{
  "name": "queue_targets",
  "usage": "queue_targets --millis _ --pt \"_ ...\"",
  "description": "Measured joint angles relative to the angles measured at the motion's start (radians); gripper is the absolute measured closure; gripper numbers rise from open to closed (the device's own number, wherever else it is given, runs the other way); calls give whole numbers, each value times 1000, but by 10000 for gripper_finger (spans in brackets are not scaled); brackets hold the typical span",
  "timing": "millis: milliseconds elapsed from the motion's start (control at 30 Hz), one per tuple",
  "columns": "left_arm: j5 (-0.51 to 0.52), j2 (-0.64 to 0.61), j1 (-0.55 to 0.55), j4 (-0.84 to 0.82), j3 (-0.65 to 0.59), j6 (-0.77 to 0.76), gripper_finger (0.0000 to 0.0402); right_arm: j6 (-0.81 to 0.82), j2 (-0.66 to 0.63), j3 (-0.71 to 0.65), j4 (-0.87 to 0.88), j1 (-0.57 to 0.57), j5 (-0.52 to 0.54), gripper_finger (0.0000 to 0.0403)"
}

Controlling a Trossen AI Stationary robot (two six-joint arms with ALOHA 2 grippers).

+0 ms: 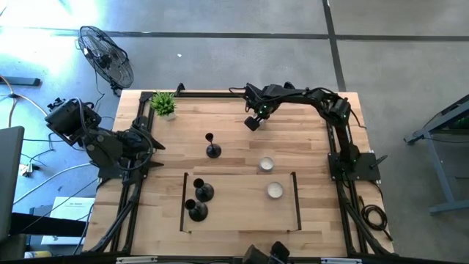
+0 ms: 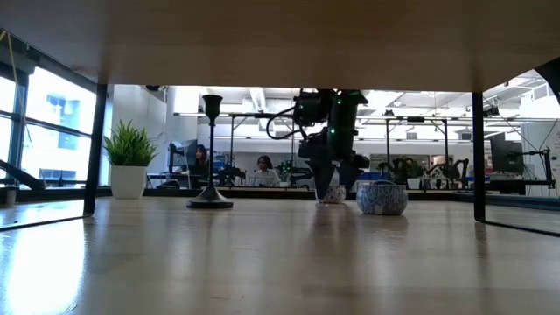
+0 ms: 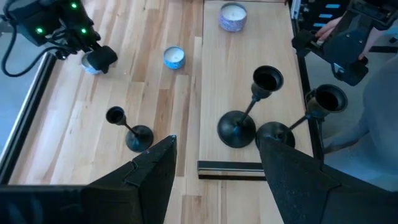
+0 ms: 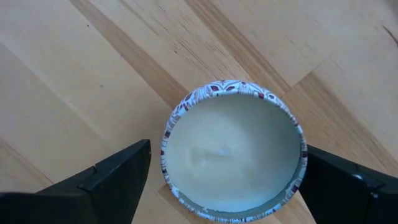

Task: Pick & Place candle stick holders
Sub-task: Put the red scented candle on the shelf

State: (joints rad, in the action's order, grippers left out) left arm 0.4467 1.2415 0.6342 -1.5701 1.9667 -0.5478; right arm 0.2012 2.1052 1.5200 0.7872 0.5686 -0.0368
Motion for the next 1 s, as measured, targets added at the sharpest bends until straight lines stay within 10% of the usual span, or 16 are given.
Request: queue_targets --millis 467,1000 --pt "43 44 0 0 0 34 175 -26 0 1 -9 0 4 120" --pt "127 100 0 -1 0 46 175 -55 0 30 65 -16 -21 120"
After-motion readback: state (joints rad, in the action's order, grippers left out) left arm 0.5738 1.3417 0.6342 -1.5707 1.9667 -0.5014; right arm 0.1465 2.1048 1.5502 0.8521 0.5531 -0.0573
